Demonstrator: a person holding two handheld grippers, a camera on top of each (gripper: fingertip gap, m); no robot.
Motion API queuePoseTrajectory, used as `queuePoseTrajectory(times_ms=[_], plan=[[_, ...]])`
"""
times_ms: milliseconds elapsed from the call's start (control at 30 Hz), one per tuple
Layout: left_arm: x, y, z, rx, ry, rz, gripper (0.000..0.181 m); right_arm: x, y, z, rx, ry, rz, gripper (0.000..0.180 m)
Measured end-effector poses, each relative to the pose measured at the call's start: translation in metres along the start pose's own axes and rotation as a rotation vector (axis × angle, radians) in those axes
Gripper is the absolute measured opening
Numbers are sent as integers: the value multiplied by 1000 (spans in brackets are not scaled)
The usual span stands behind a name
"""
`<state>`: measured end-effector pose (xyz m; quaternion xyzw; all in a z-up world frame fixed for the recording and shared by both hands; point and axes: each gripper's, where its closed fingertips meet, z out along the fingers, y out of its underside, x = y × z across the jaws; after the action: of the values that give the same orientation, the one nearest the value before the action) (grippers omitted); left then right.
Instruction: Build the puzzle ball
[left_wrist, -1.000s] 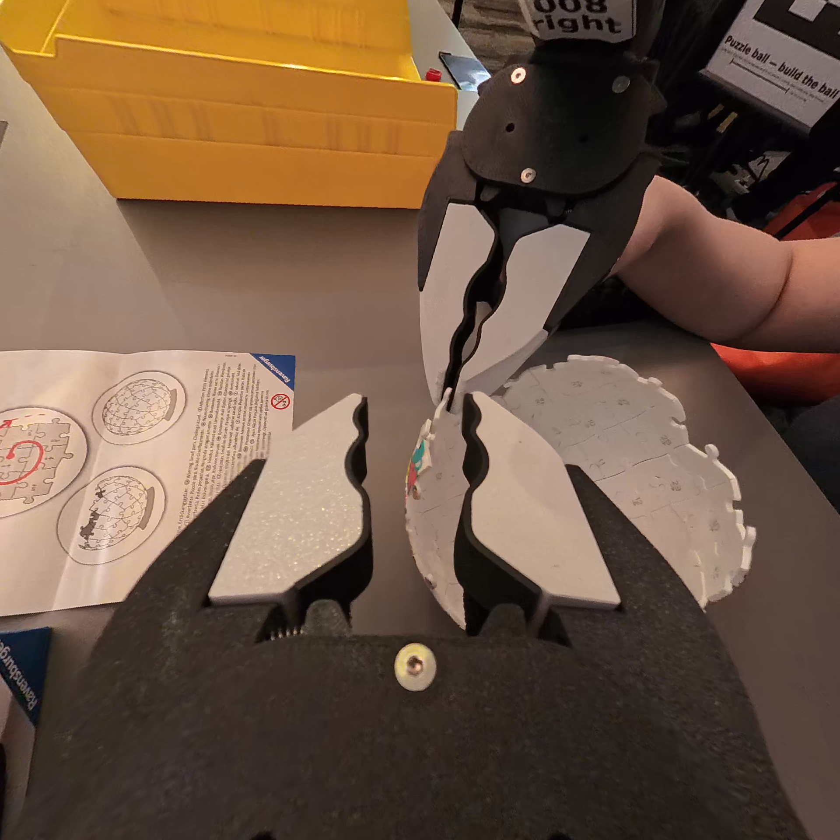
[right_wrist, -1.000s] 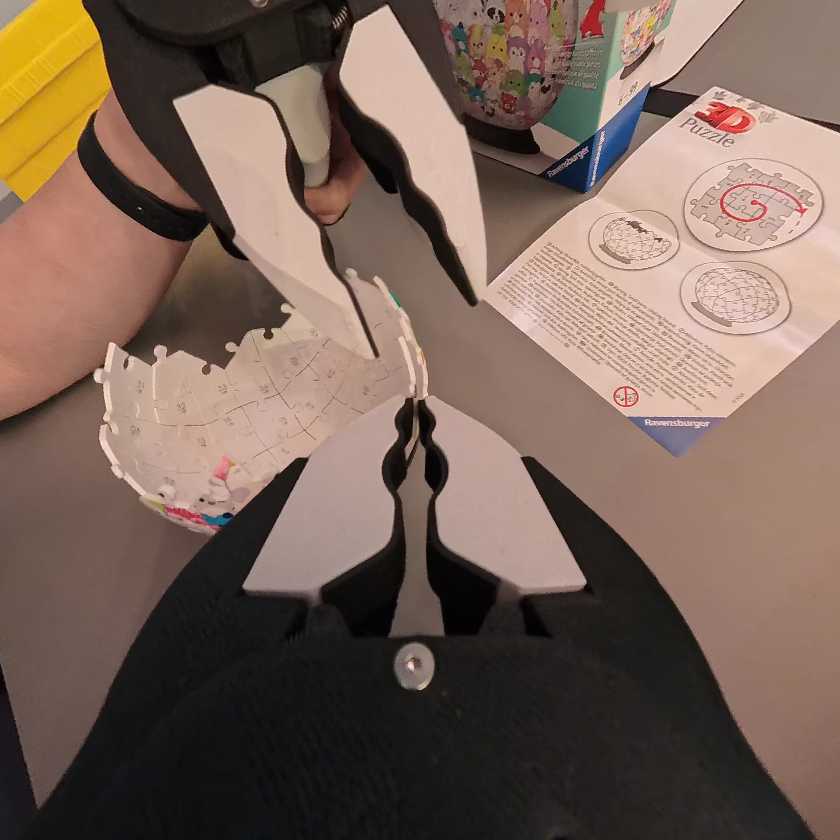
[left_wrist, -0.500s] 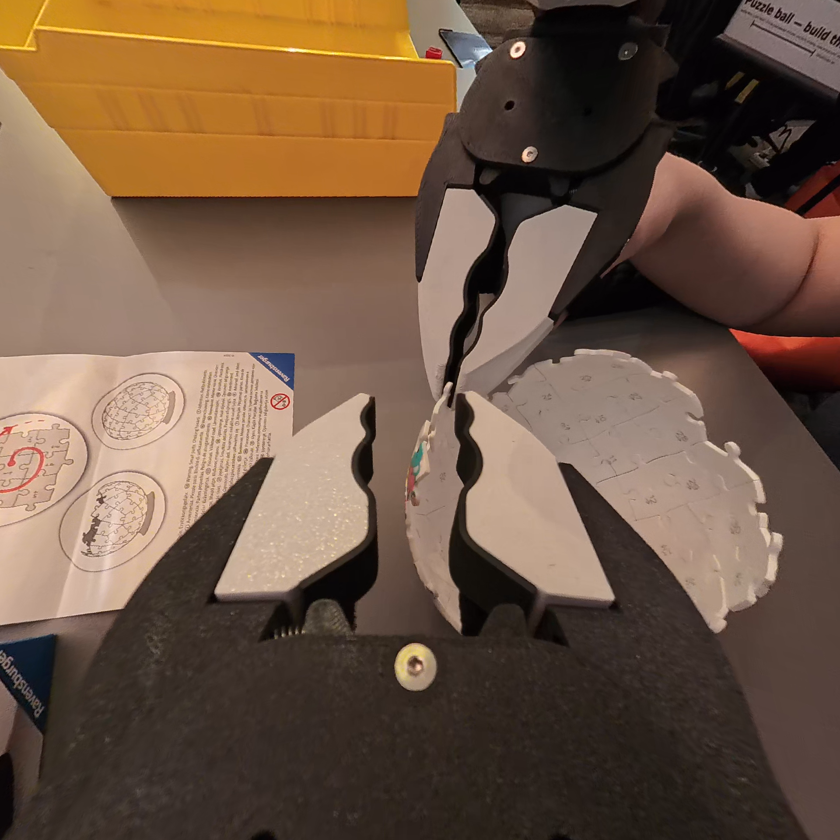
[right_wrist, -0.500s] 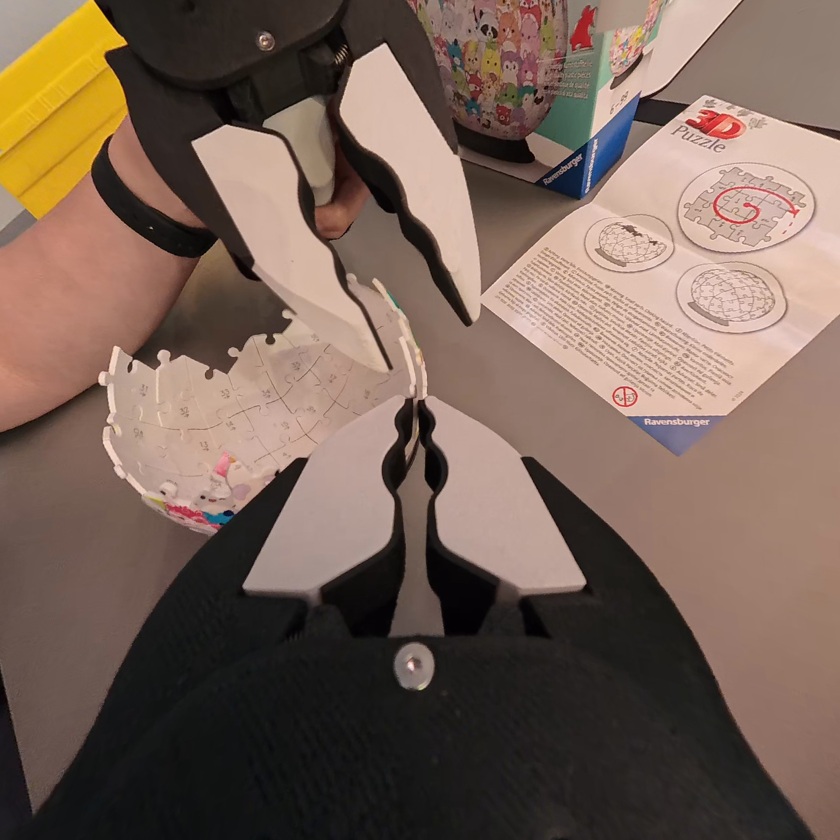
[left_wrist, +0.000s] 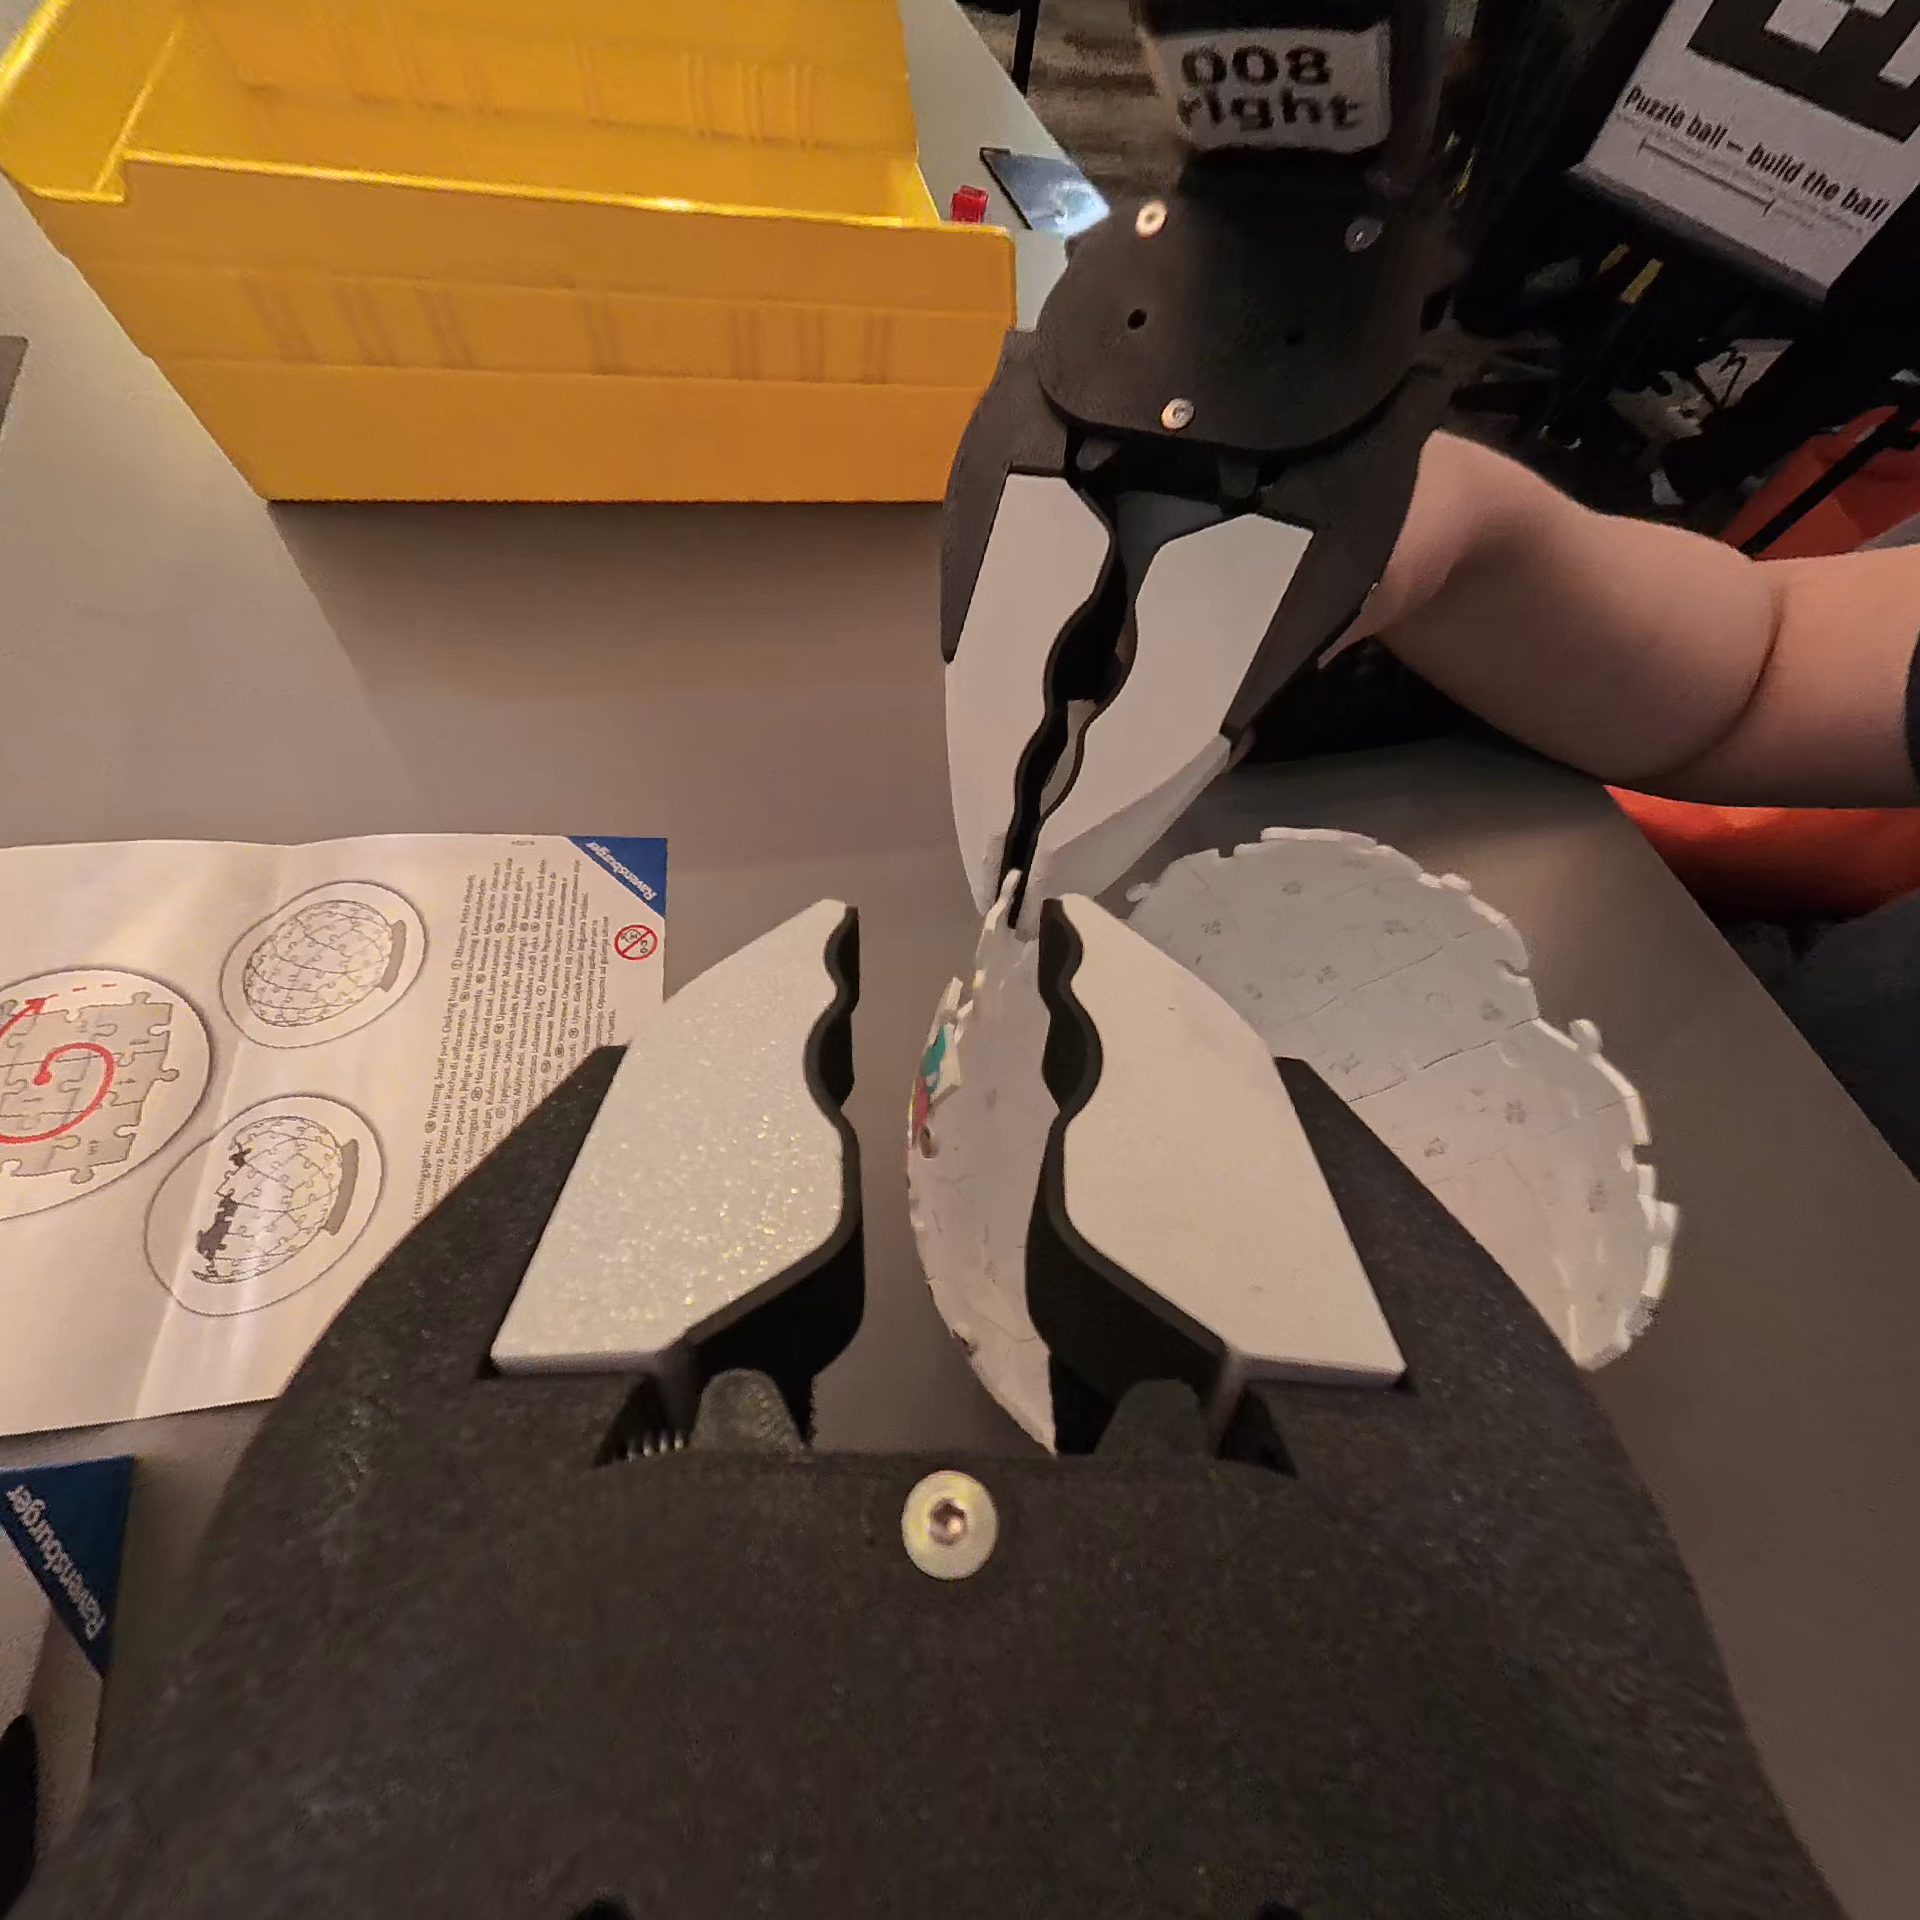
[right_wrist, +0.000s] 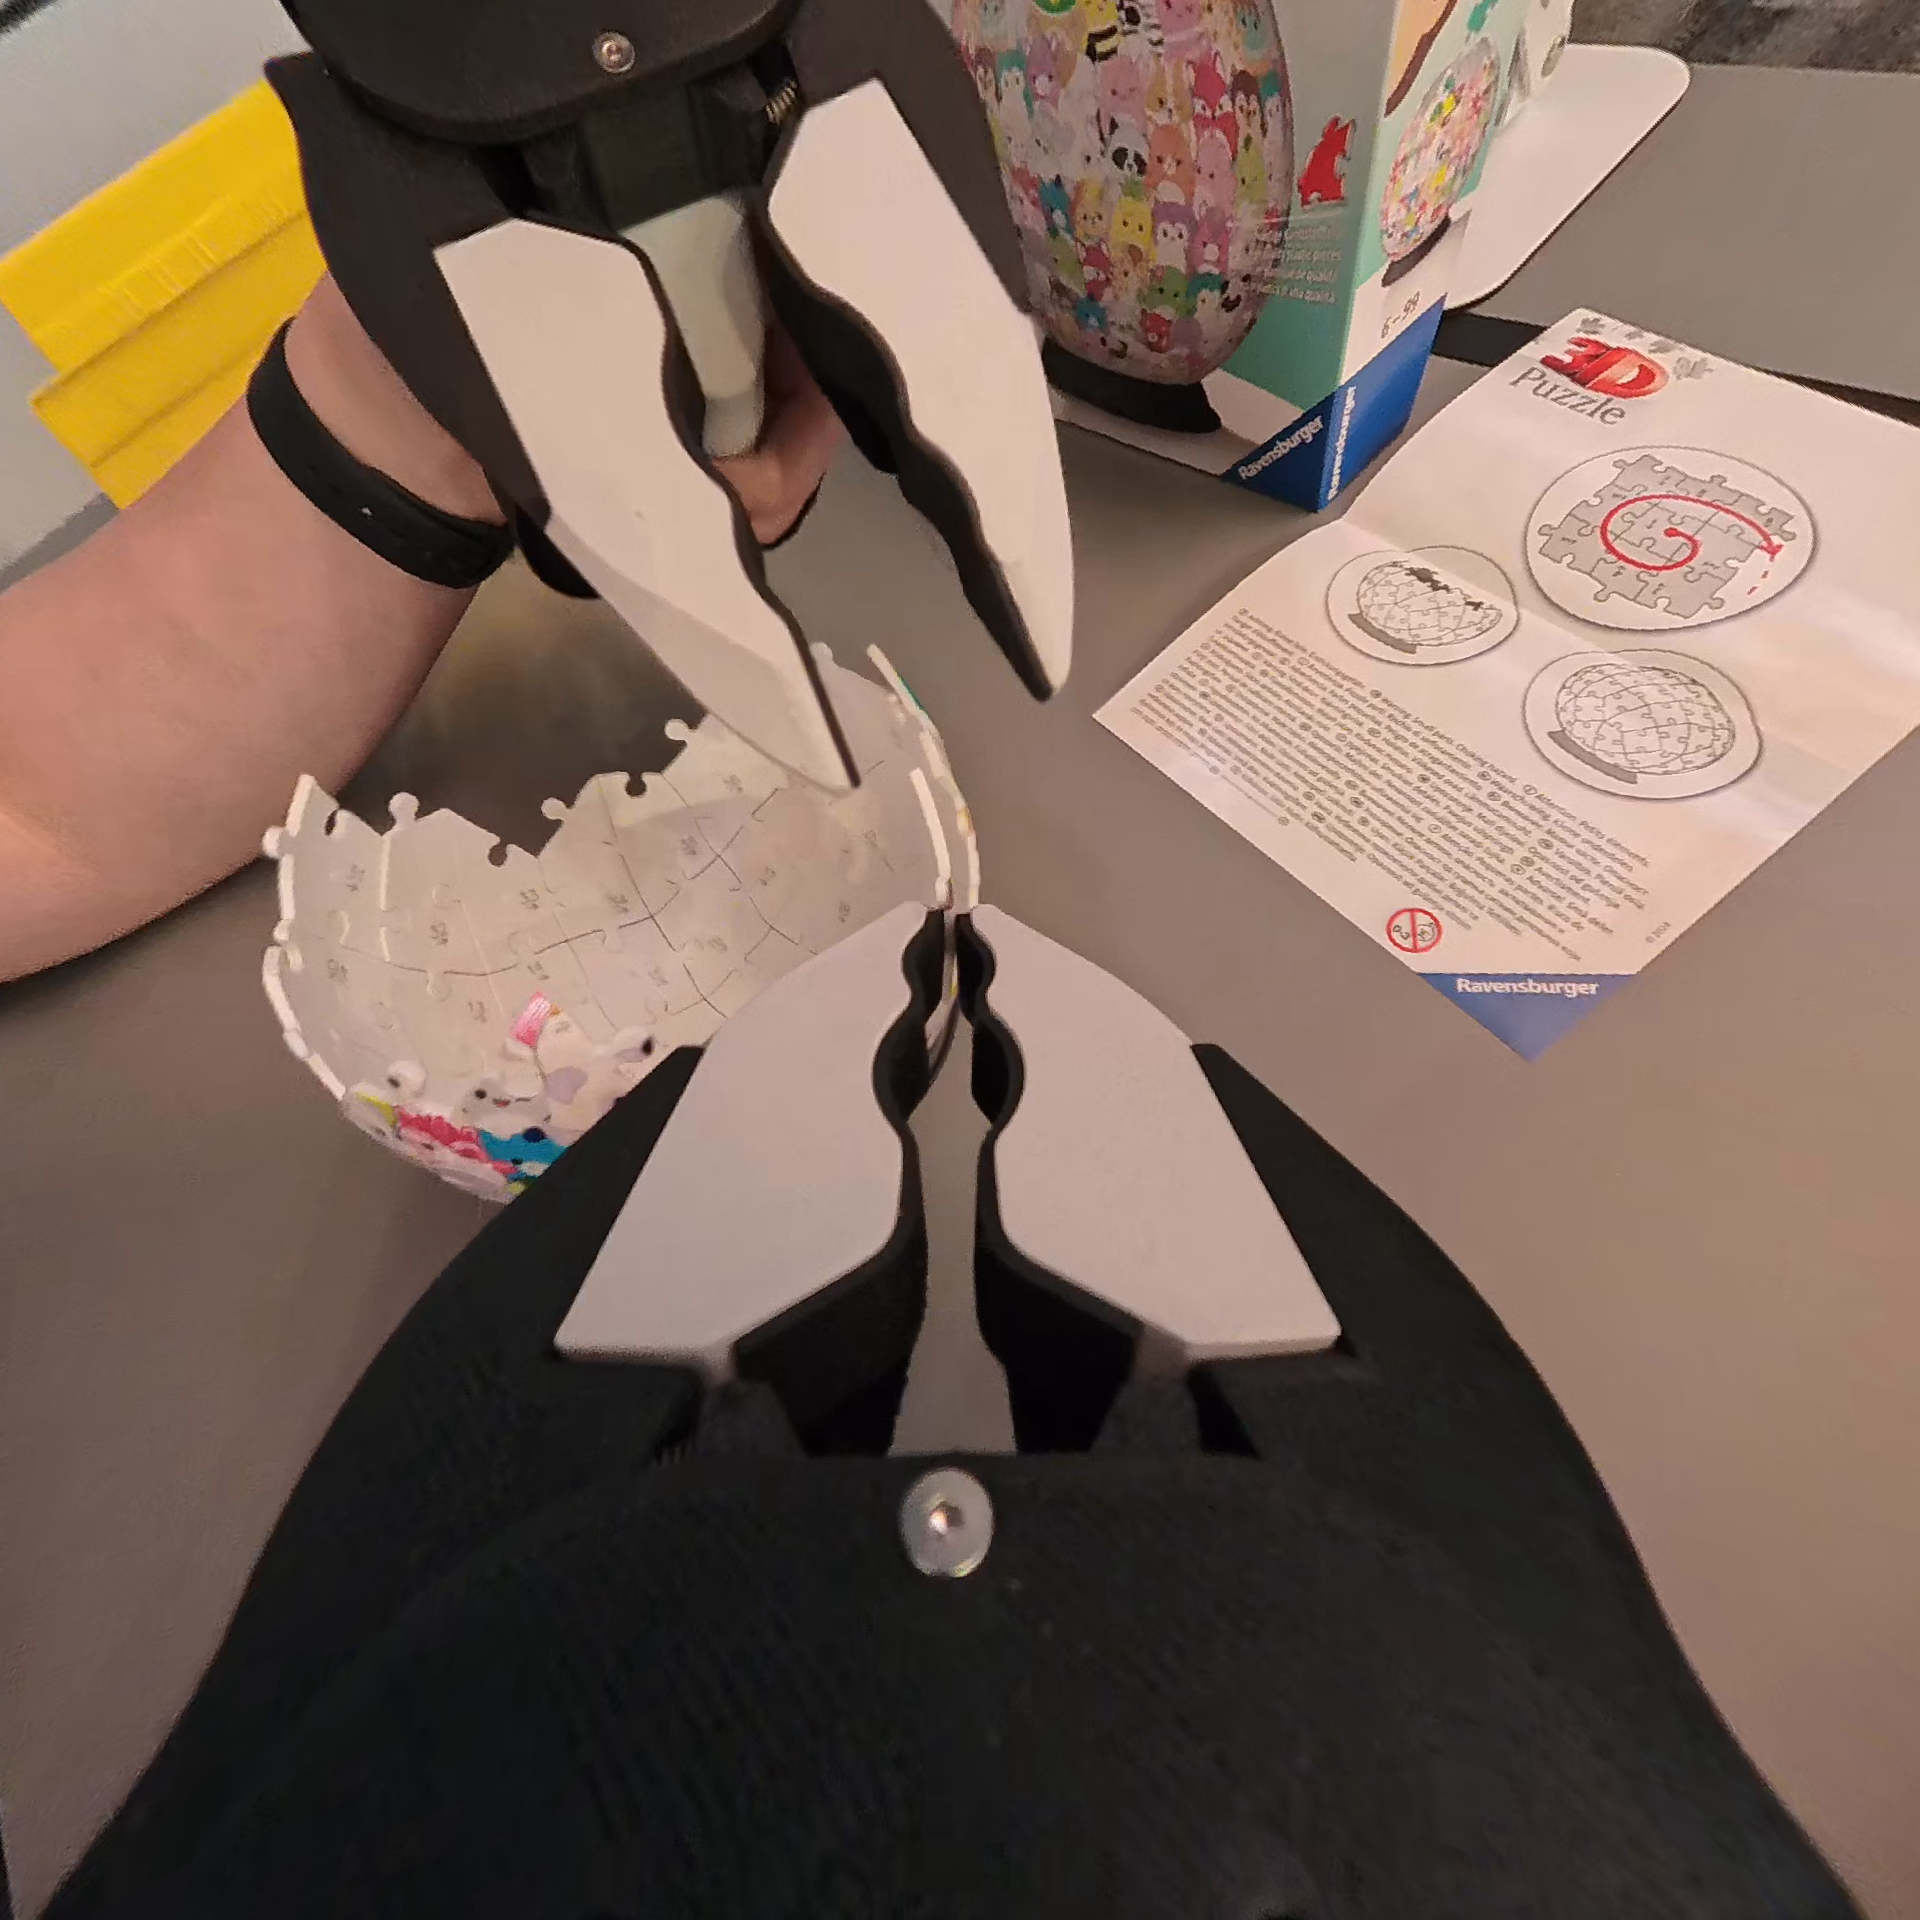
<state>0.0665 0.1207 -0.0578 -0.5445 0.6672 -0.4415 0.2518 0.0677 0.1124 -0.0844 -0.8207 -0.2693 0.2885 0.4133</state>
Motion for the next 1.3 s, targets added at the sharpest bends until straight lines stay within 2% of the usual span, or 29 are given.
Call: queuePoseTrajectory(times_ms=[300, 1300], plan=[[2, -14, -21, 52, -16, 5, 37, -3, -14, -14, 143, -80, 63, 3], [-8, -1, 3, 14, -32, -46, 37, -2, 3, 4, 14, -5, -40, 3]])
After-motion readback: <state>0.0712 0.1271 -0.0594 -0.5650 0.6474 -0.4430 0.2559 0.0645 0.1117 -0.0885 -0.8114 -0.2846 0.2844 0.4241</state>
